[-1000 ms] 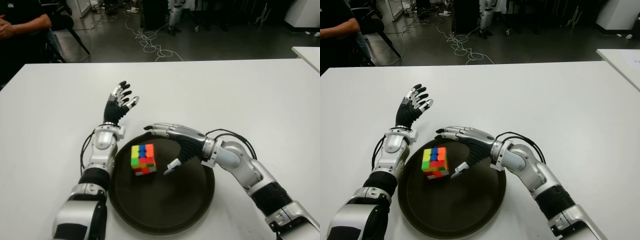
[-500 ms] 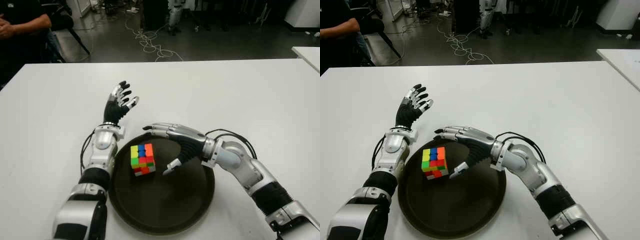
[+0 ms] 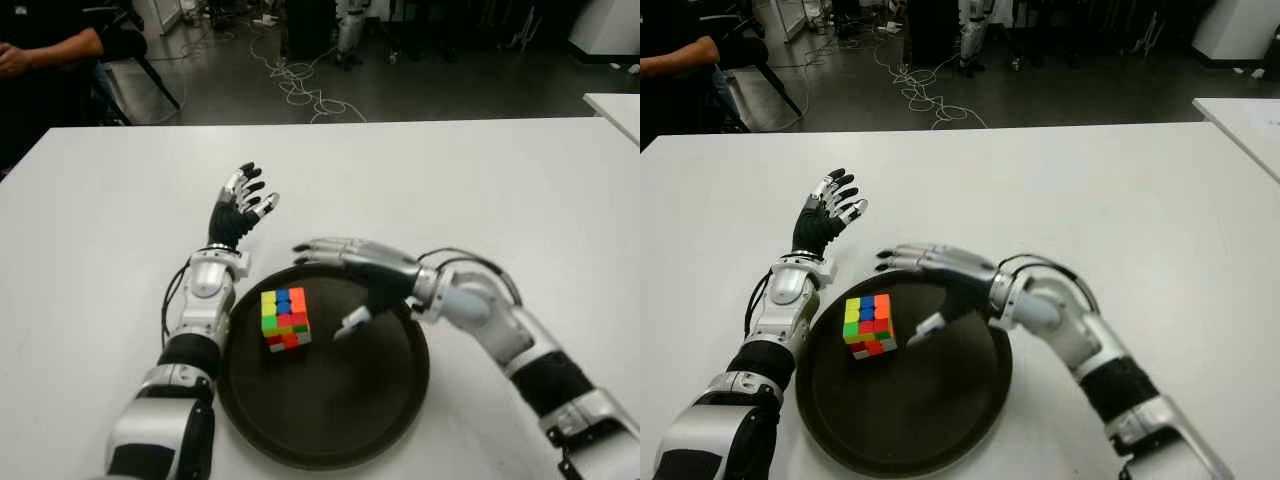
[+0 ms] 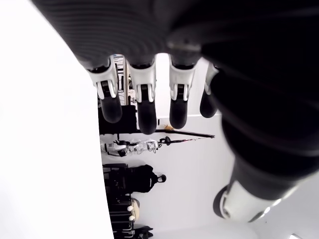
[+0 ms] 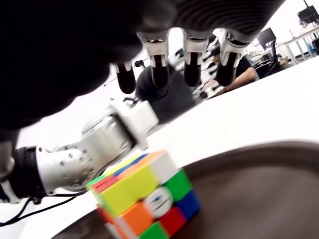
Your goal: Pick up the Rubik's Cube and put it in the plate
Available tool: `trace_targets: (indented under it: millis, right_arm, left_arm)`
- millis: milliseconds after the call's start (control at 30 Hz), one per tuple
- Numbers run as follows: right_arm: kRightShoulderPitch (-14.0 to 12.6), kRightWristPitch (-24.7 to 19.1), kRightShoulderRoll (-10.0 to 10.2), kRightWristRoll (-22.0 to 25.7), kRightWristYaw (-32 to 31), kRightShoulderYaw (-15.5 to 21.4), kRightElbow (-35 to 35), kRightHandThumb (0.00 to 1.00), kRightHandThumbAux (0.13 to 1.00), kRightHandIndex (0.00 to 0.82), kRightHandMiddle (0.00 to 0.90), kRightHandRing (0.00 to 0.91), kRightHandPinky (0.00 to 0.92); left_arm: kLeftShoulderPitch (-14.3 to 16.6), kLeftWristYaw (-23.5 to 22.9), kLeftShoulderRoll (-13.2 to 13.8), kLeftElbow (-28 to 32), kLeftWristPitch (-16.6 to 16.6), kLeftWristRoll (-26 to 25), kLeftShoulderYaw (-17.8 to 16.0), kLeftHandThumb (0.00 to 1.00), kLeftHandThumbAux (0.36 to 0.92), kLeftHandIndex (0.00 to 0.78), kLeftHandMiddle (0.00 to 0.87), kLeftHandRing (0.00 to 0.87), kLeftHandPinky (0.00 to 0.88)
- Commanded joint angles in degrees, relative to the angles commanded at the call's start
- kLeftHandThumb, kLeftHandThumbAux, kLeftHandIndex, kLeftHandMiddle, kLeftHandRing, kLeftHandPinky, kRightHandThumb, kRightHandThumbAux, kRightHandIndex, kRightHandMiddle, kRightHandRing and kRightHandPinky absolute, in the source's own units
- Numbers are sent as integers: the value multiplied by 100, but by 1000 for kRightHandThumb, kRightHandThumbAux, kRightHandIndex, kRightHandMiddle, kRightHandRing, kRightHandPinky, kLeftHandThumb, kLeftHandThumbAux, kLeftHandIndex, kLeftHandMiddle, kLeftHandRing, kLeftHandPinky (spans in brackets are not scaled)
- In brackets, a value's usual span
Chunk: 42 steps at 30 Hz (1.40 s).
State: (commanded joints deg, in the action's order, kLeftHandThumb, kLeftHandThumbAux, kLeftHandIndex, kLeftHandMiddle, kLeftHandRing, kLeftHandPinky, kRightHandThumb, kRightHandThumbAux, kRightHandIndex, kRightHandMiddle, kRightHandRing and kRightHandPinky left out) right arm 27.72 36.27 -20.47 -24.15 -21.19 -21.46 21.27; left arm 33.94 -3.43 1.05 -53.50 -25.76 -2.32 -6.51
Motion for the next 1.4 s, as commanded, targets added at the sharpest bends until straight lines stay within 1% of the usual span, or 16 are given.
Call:
trace_targets:
  millis: [133,200,267,400,500,600,733,867,1000,1100,1133,1200,1233,1333,1400]
  right_arm:
    - [337,105,-141,55,101,201,498,0,362,0,0,0,0]
    - [521,89,-164,20,220,274,816,0,348,0,0,0,0]
    - [718,32,-146,-29,371,334,1173,0,339,0,0,0,0]
    - [1112,23,-27,-95,792,390,2088,0,339,0,0,0,0]
    - [1450,41,120,-217,1298,358,3150,0,344,0,0,0,0]
    - [1664,-21,215,-205,1611,384,3934,0,346,0,0,0,0]
    - [1780,-141,265,-17,1757,540,4314,0,347,0,0,0,0]
    - [1860,-360,451,43,2288,666,4762,0,362,0,0,0,0]
    - [1918,-536,639,211,2726,900,4942,0,373,0,0,0,0]
    - [1802,-623,911,809,2899,1470,4997,0,392,0,0,0,1]
    - [1783,-634,957,907,2923,1564,5005,0,398,0,0,0,2]
    - [1780,-638,979,946,2936,1597,5013,0,404,0,0,0,3]
    - [1777,-664,1022,1029,2957,1670,5013,0,405,0,0,0,3]
    - [1795,-886,1215,1393,3054,2019,5023,0,454,0,3,2,22]
    - [1799,-949,1259,1457,3076,2094,5017,0,473,0,8,6,27]
  left_arm:
    - [-5,-23,-5,33,58,-12,-11,145,762,110,144,134,132]
    - [-10,-19,-4,59,91,-6,-11,143,750,108,138,131,132]
    - [-20,-2,-1,95,118,10,-5,143,742,110,138,131,132]
    - [-37,44,-1,135,120,40,0,147,739,113,140,132,133]
    - [-45,86,-1,138,103,65,4,144,744,113,142,133,134]
    - [-49,109,-1,130,86,77,1,141,748,112,144,134,138]
    - [-37,123,5,100,83,72,-14,134,743,110,144,134,137]
    - [-34,117,-1,94,87,49,-23,135,743,110,140,131,135]
    - [-39,116,3,104,89,64,-14,136,743,113,143,135,140]
    - [-51,133,6,126,108,71,-12,133,747,107,142,132,136]
    - [-53,136,6,131,111,71,-12,132,749,105,140,131,134]
    - [-58,133,10,138,112,69,-13,130,751,103,139,129,133]
    - [-63,134,11,148,120,64,-17,129,752,102,139,129,132]
    - [-68,139,-2,172,157,7,-60,125,769,106,142,128,128]
    - [-74,138,-10,181,163,-19,-83,124,772,108,144,127,123]
